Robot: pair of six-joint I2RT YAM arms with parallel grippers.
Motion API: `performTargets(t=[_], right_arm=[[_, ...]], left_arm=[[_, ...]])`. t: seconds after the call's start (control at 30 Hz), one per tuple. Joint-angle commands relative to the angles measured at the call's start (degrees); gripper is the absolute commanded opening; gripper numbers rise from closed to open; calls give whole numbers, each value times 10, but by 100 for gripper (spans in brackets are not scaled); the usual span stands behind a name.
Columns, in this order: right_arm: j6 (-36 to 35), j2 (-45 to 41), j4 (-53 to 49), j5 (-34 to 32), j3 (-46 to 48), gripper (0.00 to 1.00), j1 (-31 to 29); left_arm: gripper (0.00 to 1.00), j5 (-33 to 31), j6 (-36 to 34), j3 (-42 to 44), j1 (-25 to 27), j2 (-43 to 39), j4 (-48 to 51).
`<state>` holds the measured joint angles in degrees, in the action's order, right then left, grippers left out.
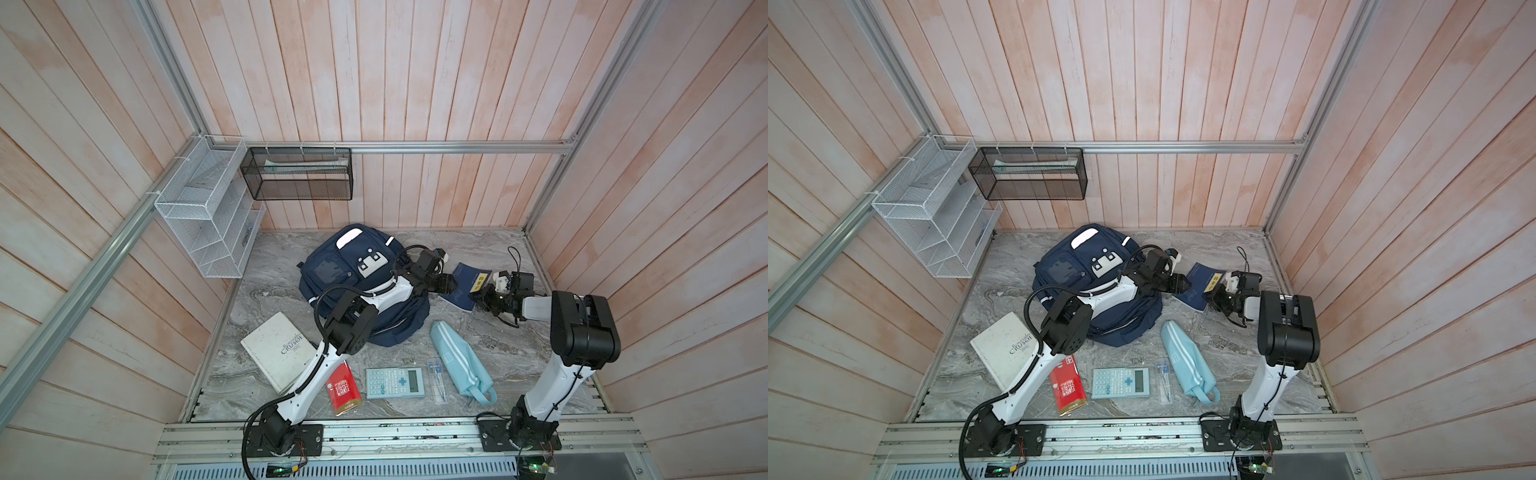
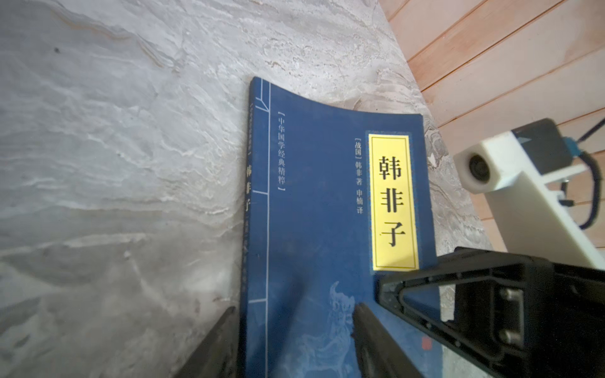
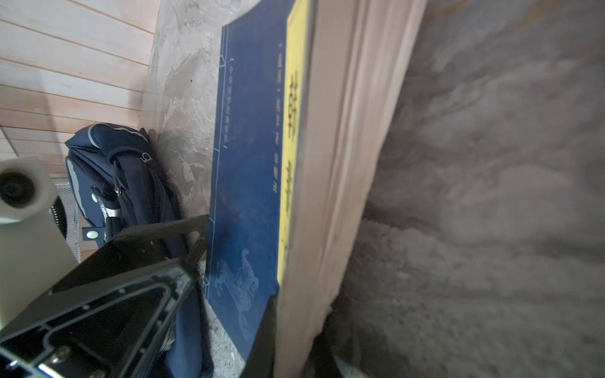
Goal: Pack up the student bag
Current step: 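Lift the navy book upright with the right gripper while the left grips it too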
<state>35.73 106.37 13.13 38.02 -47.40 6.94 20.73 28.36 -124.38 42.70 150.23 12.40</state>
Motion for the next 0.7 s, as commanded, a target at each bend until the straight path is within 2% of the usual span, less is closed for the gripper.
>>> performTargets(t=[0.0,0.03,0.13,0.33,0.43,0.53,0.6,0.63,0.67], right_arm=[[-16,-22,-39,-1,25,3,-3],[-18,-32,-40,0,29,0,-2],[-18,-79,-32,22,42,0,-1],[-24,-246,-93,-21,54,0,4],[-33,-319,-140,-36,51,0,5],[-49,-372,-180,-16,54,0,4],[-56,-403,-205,-10,62,0,3],[-56,-416,-212,-5,68,0,3],[-57,-432,-219,1,74,0,2]], left_arm=[[58,17,6,19,14,-28,39],[58,16,5,21,13,-34,39],[61,1,-3,41,13,-79,28],[72,-23,-38,43,18,-195,42],[73,-46,-63,76,18,-259,73],[73,-97,-96,201,18,-358,73],[69,-150,-118,299,15,-427,72],[65,-152,-126,347,10,-454,67],[62,-118,-137,403,-5,-486,52]])
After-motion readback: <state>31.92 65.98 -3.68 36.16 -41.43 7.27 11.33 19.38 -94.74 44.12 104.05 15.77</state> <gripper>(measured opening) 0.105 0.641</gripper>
